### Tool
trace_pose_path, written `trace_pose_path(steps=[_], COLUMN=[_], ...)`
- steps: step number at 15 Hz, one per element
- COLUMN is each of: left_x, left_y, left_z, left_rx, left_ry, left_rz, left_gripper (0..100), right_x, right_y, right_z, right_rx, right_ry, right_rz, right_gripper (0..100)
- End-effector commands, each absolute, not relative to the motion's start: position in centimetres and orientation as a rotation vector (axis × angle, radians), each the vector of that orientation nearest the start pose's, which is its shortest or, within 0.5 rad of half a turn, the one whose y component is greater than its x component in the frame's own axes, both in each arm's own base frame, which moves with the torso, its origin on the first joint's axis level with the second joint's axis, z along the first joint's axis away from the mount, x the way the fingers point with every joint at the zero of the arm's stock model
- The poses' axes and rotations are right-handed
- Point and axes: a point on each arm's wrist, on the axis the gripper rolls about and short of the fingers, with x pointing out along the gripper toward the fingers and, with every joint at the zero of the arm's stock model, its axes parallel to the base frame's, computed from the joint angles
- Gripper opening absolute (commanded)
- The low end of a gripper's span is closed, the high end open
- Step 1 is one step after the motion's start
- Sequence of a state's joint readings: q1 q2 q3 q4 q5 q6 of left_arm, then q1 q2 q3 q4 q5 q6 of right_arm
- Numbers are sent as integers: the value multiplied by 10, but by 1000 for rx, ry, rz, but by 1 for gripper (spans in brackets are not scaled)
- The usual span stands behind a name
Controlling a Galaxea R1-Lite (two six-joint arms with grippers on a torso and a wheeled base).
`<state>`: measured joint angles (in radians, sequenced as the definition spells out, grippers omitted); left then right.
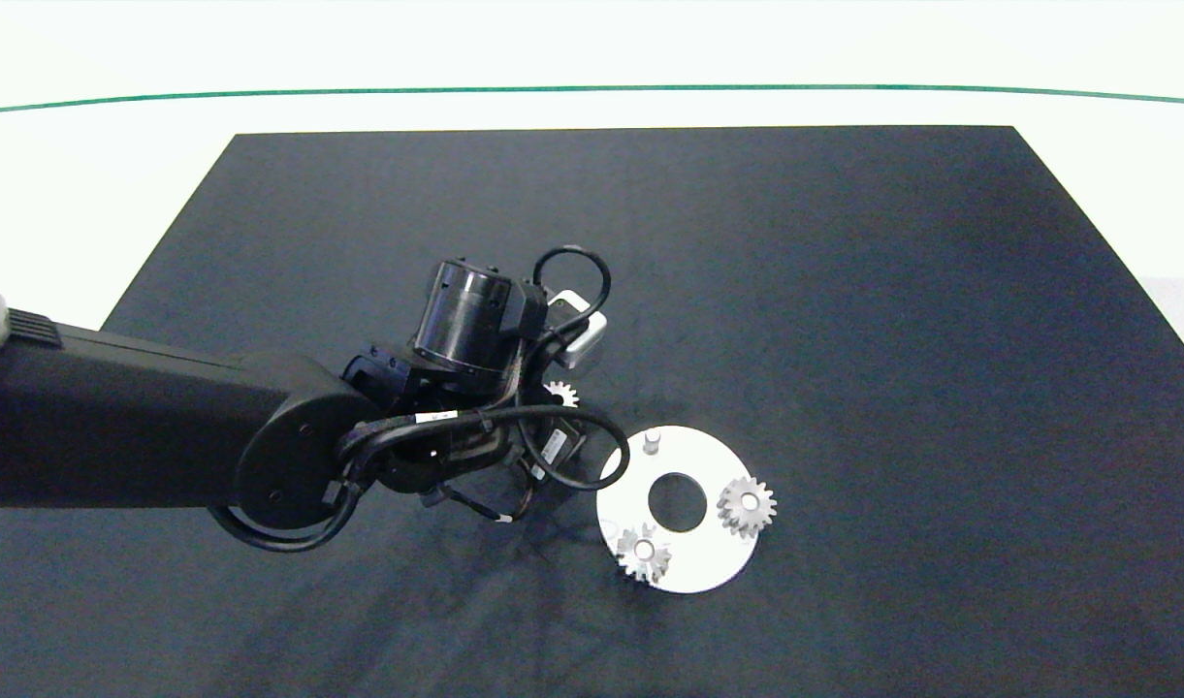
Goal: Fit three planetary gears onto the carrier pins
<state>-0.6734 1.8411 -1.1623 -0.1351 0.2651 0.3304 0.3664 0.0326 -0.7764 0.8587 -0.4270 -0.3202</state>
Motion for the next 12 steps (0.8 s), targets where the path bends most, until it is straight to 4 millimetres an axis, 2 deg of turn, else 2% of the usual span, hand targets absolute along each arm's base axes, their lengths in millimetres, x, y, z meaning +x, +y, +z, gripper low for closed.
trace_pose_path(steps=[1,10,12], left_x=[278,278,274], left_y=[-214,-214,-212], left_z=[185,184,195], left_rx=[568,569,555], left_ry=[420,424,399], left_rz=[-477,-479,-476], left_gripper=[44,26,25], right_x=[-109,-110,-110], right_y=[-52,-52,-52], right_z=[170,170,171], right_rx=[-372,-371,-372], right_ry=[129,126,129], right_rz=[-41,-42,-43], right_gripper=[100,100,100])
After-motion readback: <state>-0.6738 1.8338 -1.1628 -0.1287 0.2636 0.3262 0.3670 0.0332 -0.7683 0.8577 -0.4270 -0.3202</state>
